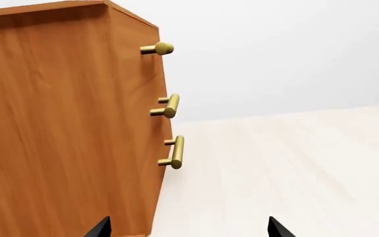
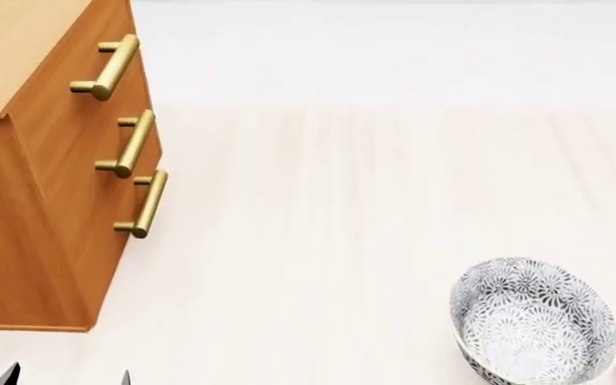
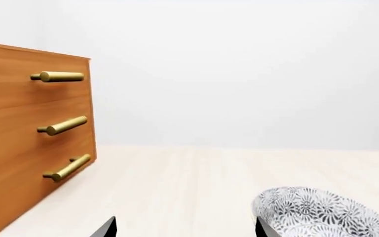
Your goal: Put the bowl on top of the cabinet.
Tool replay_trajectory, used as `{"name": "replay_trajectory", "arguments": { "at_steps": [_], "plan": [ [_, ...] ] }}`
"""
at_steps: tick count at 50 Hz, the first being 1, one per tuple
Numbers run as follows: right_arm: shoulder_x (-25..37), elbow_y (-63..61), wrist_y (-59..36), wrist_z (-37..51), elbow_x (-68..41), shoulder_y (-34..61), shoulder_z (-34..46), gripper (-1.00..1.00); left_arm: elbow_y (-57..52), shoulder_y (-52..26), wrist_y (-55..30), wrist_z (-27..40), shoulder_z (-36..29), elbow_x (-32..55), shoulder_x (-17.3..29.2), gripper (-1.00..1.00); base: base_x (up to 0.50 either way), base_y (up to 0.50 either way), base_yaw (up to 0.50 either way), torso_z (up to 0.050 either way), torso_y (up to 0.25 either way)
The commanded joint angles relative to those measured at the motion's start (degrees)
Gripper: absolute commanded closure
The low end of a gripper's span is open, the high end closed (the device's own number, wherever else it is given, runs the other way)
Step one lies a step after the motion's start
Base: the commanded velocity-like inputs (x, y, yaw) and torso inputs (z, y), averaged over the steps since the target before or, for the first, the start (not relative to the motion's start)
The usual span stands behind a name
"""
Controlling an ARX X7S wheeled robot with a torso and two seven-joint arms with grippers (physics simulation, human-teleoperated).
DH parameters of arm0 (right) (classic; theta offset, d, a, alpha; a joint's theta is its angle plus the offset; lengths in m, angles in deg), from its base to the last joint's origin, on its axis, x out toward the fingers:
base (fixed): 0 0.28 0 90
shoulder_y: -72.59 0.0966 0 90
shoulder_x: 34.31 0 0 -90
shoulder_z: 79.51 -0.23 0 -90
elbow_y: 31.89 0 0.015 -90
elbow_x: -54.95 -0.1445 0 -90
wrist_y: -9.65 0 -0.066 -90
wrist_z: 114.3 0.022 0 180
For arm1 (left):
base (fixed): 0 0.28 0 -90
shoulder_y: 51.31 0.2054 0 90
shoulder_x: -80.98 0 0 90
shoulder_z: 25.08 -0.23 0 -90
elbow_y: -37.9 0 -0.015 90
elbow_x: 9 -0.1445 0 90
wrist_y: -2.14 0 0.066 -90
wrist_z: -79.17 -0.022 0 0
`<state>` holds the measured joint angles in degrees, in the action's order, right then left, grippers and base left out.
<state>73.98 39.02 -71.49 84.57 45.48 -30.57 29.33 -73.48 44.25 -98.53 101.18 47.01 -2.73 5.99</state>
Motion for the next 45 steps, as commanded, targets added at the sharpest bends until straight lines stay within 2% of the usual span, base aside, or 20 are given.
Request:
{"name": "replay_trajectory", "arguments": {
  "at_steps": [1,21,45],
  "plan": [
    [-0.42,0.04,-0.3,-2.2,0.1,0.04,-0.77,-1.0,-0.47,0.33,0.27,-0.72,0.96,-0.74,-0.71,-1.0,0.34,0.0,0.0,0.0,0.0],
    [-0.24,-0.02,-0.25,-1.53,-0.14,0.11,-0.65,-1.0,-0.55,0.32,0.49,-0.09,0.49,-0.6,-0.31,-1.0,0.34,0.0,0.0,0.0,0.0],
    [-0.9,-0.56,0.35,0.69,-1.5,-0.03,-1.86,-1.0,0.05,-0.23,0.61,0.24,0.2,0.2,0.09,-1.0,0.01,0.0,0.0,0.0,0.0]
  ]
}}
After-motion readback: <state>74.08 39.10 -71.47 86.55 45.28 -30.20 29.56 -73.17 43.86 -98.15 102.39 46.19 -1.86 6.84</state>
